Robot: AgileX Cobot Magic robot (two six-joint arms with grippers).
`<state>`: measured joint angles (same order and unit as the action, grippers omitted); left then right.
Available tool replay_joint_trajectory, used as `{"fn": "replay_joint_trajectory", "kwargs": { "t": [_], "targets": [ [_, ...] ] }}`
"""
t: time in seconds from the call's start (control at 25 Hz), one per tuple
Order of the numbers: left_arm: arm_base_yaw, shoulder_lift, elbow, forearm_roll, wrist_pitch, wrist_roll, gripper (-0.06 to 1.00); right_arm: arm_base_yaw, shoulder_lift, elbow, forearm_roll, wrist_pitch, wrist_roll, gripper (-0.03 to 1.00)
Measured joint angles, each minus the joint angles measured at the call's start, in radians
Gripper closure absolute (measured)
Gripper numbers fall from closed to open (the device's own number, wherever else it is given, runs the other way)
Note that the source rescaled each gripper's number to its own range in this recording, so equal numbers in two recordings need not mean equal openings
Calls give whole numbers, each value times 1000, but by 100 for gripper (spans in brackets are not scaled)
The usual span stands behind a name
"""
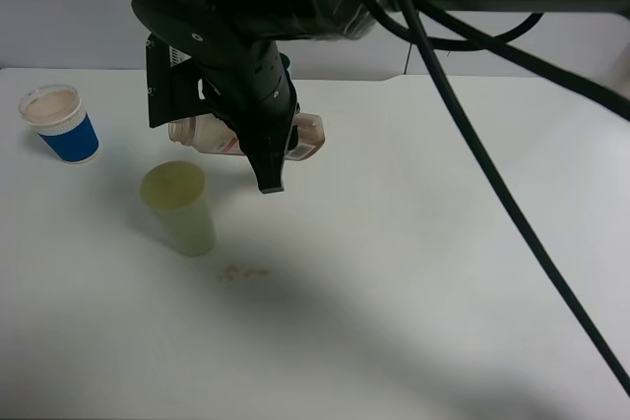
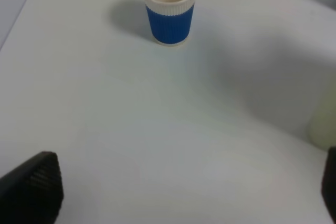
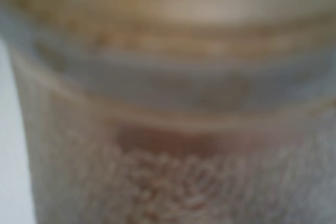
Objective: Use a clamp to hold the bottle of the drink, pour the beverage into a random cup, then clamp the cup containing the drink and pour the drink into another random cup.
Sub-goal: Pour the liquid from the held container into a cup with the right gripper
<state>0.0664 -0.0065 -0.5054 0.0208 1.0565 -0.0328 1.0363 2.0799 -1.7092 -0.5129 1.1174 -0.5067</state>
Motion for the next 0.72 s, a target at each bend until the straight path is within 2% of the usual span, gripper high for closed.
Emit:
{"fn": "replay_joint_trajectory", "kwargs": {
  "t": [0.4,0.72],
  "targets": [
    [0,0,0,0,0,0,-6,29,66,-109,4,35,0,96],
    [0,0,0,0,0,0,-6,41,73,-118,5,84,0,96]
  ]
}}
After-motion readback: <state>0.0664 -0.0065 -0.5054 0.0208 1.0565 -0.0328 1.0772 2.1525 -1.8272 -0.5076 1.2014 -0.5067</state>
